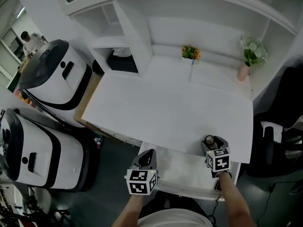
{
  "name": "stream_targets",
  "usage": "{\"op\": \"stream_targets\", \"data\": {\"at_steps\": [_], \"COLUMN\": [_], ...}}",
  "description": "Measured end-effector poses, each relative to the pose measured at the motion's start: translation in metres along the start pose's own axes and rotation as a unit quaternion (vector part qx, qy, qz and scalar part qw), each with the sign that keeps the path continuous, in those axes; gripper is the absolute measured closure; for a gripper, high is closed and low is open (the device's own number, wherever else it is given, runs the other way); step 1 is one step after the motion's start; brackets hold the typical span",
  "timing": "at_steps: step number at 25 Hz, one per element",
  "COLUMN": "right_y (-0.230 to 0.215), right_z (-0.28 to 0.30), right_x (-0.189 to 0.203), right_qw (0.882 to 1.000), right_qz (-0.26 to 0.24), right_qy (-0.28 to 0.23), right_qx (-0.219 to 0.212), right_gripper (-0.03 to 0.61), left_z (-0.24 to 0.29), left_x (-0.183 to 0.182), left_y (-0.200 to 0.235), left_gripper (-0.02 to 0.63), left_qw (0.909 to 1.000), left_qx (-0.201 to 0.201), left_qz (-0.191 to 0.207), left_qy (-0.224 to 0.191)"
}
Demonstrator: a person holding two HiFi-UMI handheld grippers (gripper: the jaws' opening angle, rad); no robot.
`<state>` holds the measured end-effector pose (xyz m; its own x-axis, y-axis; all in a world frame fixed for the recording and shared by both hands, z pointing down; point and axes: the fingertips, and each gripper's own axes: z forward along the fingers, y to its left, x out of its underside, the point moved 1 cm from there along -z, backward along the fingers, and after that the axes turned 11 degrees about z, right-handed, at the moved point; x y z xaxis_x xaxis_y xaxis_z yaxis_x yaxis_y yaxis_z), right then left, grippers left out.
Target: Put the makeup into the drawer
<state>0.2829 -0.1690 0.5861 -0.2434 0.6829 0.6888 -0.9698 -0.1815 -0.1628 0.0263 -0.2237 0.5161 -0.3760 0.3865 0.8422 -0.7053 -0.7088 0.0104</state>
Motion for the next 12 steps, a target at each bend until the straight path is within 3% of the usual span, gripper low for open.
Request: {"op": "stream_targets", "data": {"at_steps": [12], "right_y": [-0.0023], "right_z": [0.0014], "right_x": [0.0015], "right_qw": [1.000], "right_qz": [-0.004], "right_qy": [0.003], "right_qx": [0.006], "right_gripper": [0.353], "left_z": [-0.0072], "left_x": [0.0017], "left_y": [-0.0018], "left_gripper": [0.614], "left_qw": [0.9999], "left_qx": [0.008], "left_qz": [0.009], "left_qy": [-0.004]}}
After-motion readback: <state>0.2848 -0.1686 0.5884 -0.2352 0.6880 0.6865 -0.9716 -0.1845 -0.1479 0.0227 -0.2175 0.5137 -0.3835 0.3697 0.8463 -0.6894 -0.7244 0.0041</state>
